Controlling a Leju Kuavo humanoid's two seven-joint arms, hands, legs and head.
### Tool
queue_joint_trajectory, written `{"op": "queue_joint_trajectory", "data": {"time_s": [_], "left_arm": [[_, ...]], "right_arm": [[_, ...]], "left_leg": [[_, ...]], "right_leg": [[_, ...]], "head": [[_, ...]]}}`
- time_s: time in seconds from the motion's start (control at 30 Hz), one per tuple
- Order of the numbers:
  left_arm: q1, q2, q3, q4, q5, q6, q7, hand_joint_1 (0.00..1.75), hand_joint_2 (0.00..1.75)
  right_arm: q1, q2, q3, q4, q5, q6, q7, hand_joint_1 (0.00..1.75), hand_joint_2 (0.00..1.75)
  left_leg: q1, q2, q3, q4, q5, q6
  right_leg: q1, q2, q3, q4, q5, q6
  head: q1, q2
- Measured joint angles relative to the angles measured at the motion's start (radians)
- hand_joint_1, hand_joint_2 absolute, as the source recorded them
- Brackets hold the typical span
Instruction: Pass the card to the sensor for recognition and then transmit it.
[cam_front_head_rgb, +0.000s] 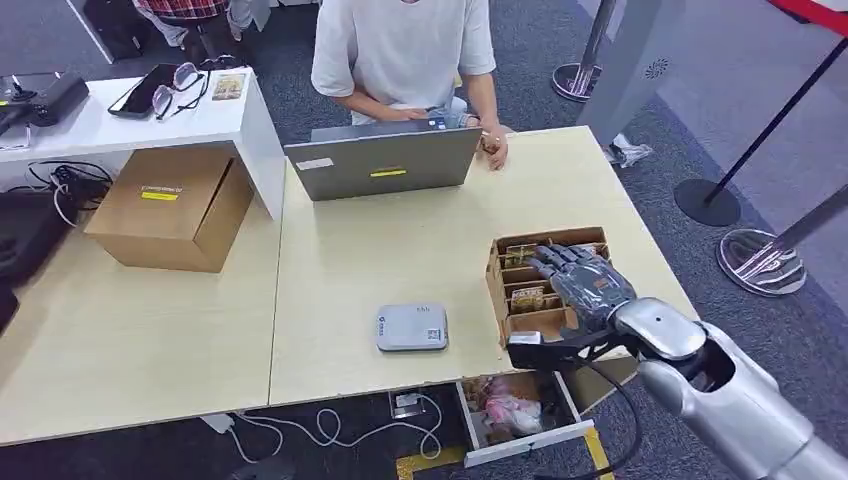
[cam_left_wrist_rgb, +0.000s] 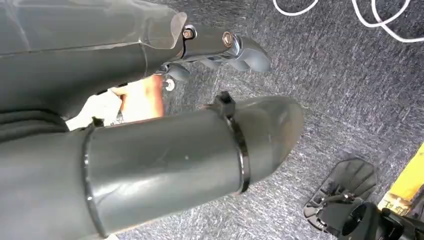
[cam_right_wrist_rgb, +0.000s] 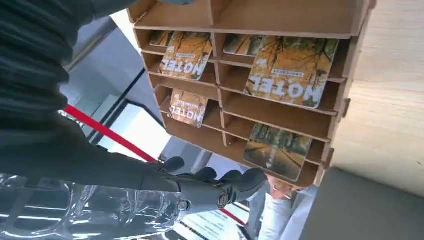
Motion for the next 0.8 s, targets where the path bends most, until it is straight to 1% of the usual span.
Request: {"op": "queue_joint_trajectory", "data": {"time_s": [0.2, 0.47, 0.57, 0.67, 0.8], "left_arm": [[-0.008, -0.004, 0.003, 0.000, -0.001, 0.002, 0.000, 0.00, 0.00], [-0.009, -0.008, 0.014, 0.000, -0.001, 0.005, 0.000, 0.00, 0.00], [-0.010, -0.009, 0.016, 0.000, -0.001, 0.005, 0.000, 0.00, 0.00], [-0.010, -0.010, 0.018, 0.000, -0.002, 0.005, 0.000, 0.00, 0.00], [-0.010, -0.010, 0.023, 0.000, -0.004, 0.005, 0.000, 0.00, 0.00]], "right_arm": [[-0.016, 0.007, 0.015, 0.032, 0.004, -0.003, -0.008, 0.07, 1.75], [-0.043, 0.020, 0.038, 0.066, 0.009, -0.007, -0.022, 0.07, 1.75], [-0.052, 0.025, 0.042, 0.078, 0.011, -0.008, -0.026, 0.12, 1.75], [-0.061, 0.029, 0.050, 0.088, 0.011, -0.013, -0.028, 0.28, 1.75], [-0.070, 0.036, 0.067, 0.100, 0.011, -0.017, -0.031, 0.30, 1.75]], "left_leg": [[0.000, 0.000, 0.000, 0.000, 0.000, 0.000], [0.000, 0.000, 0.000, 0.000, 0.000, 0.000], [0.000, 0.000, -0.001, 0.000, 0.000, 0.000], [0.000, 0.000, -0.001, 0.000, 0.000, 0.000], [0.000, 0.000, -0.001, 0.000, 0.000, 0.000]], "right_leg": [[0.000, 0.000, 0.000, 0.000, 0.000, 0.000], [0.000, 0.000, 0.000, 0.000, 0.000, 0.000], [0.000, 0.000, 0.000, 0.000, 0.000, 0.000], [0.000, 0.000, 0.000, 0.000, 0.000, 0.000], [0.000, 0.000, 0.000, 0.000, 0.000, 0.000]], "head": [[0.000, 0.000], [0.000, 0.000], [0.000, 0.000], [0.000, 0.000], [0.000, 0.000]]}}
